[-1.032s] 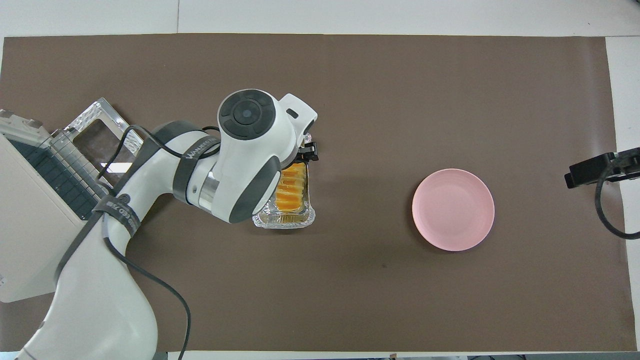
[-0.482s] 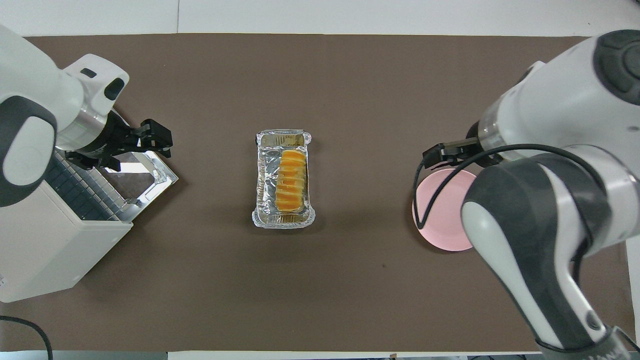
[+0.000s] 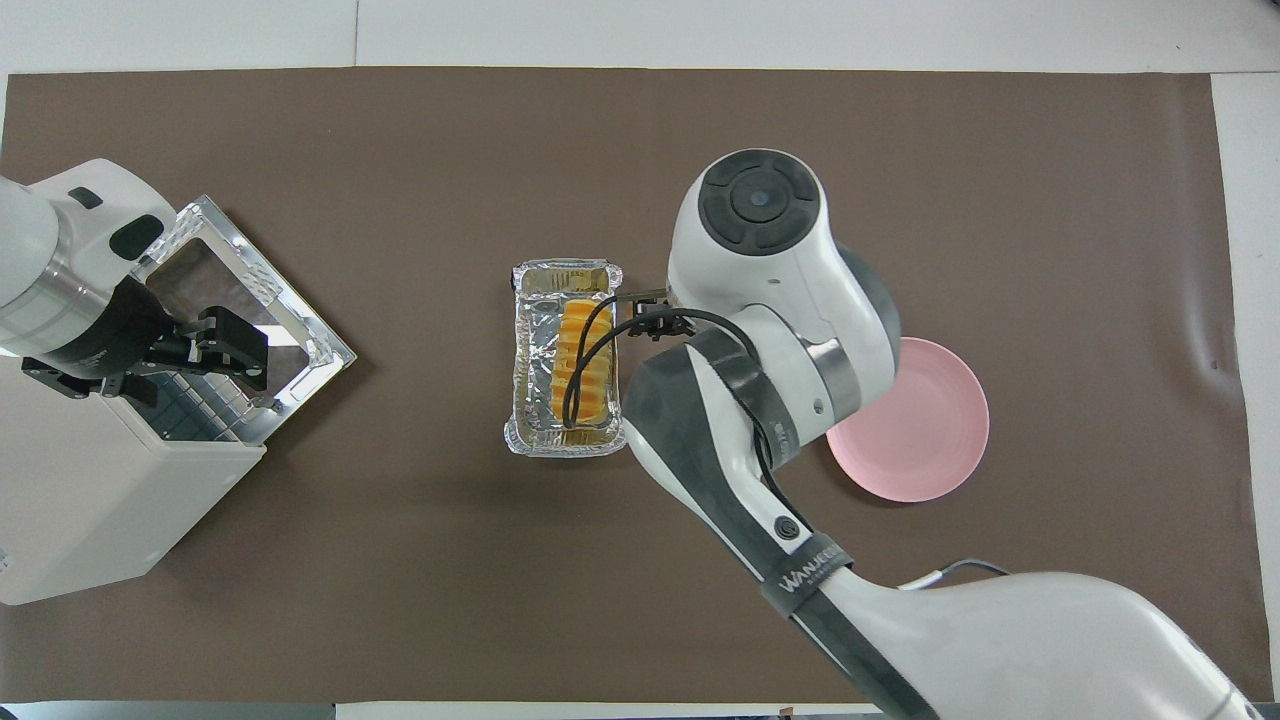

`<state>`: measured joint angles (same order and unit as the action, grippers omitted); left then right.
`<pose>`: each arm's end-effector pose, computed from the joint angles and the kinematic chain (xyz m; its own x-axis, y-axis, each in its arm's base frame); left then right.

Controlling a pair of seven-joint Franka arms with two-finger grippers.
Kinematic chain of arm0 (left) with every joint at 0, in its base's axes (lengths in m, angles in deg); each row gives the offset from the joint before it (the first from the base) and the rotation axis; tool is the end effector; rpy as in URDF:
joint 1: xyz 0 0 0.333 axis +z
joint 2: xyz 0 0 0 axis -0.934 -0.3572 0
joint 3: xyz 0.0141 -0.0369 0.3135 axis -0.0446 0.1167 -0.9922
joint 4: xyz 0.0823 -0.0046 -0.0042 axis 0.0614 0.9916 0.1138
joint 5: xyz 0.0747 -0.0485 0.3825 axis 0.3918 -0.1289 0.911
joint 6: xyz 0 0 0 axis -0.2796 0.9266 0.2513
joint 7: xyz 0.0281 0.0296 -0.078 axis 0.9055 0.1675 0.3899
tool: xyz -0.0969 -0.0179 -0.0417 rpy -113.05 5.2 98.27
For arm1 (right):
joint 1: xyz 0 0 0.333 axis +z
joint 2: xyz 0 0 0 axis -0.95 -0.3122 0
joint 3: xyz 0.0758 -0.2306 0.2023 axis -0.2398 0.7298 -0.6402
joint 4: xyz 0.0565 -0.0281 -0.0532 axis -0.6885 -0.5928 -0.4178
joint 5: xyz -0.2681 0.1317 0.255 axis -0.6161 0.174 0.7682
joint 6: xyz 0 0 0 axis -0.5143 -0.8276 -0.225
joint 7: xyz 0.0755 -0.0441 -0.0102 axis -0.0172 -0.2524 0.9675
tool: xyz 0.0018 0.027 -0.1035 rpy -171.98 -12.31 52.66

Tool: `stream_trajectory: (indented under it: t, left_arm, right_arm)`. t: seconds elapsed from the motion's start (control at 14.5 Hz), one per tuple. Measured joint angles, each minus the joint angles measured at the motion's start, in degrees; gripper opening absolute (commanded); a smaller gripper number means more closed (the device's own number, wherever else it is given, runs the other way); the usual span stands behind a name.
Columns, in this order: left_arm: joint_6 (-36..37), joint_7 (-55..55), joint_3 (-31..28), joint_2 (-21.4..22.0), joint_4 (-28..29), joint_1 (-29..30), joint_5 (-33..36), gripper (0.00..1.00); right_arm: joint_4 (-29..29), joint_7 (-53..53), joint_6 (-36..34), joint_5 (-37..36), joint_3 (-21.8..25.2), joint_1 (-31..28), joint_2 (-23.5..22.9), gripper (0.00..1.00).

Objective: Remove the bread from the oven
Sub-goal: 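Grasp the foil tray edge with the right gripper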

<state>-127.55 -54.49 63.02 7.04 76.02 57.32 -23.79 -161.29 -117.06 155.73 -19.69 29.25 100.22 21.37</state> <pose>0.5228 -0.0883 0.5592 0.9587 0.0860 -0.2712 0.0817 -0.9963 -0.0272 0.5926 0.3641 0.3893 0.9989 -0.0163 -0.0451 -0.0171 -0.9997 -0.0174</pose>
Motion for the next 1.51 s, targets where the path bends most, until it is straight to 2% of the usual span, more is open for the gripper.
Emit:
stream_trajectory:
  t: [0.14, 0.34, 0.41, 0.48, 0.55, 0.69, 0.76, 1.03, 1.51]
  left_arm:
    - [0.0, -0.1, 0.0, 0.5, 1.2, 0.1, 0.0, 1.0]
    - [-0.1, -0.8, 0.0, 0.6, 1.3, 0.9, 0.1, 1.0]
    - [-0.2, -1.8, 0.0, 0.7, 1.3, 1.2, 0.1, 1.0]
    - [-0.4, -3.2, 0.0, 0.7, 1.2, 1.6, 0.2, 1.0]
    - [-0.5, -4.5, 0.0, 0.7, 1.0, 2.1, 0.2, 1.0]
    - [-0.6, -6.0, -0.1, 0.7, 0.8, 2.5, 0.2, 1.0]
    - [-0.6, -6.3, 0.0, 0.7, 0.8, 2.5, 0.2, 1.0]
    - [-0.6, -6.7, 0.0, 0.7, 0.3, 2.5, 0.9, 1.0]
    - [-2.0, -7.2, 0.2, 1.0, -0.8, 2.5, 0.9, 1.0]
  right_arm:
    - [4.9, -1.8, 3.6, 0.0, 0.1, 0.9, -6.9, 1.0]
    - [6.1, -1.8, 5.1, 0.0, 0.1, 2.1, -10.2, 1.0]
    - [6.2, -1.8, 5.2, -0.2, 0.1, 2.5, -10.6, 0.97]
    - [6.3, -1.8, 5.2, -0.8, 0.1, 2.8, -10.8, 0.85]
    - [6.5, -1.9, 5.3, -1.4, 0.2, 2.9, -10.8, 0.68]
    - [6.9, -1.9, 5.3, -2.0, 0.2, 2.9, -10.8, 0.11]
    - [6.9, -1.9, 5.4, -2.0, 0.2, 2.9, -10.8, 0.0]
    - [6.7, -1.9, 8.5, -2.0, 0.3, 2.9, -10.9, 0.0]
    - [6.7, -1.9, 9.4, -1.9, 0.6, 2.4, -11.2, 0.0]
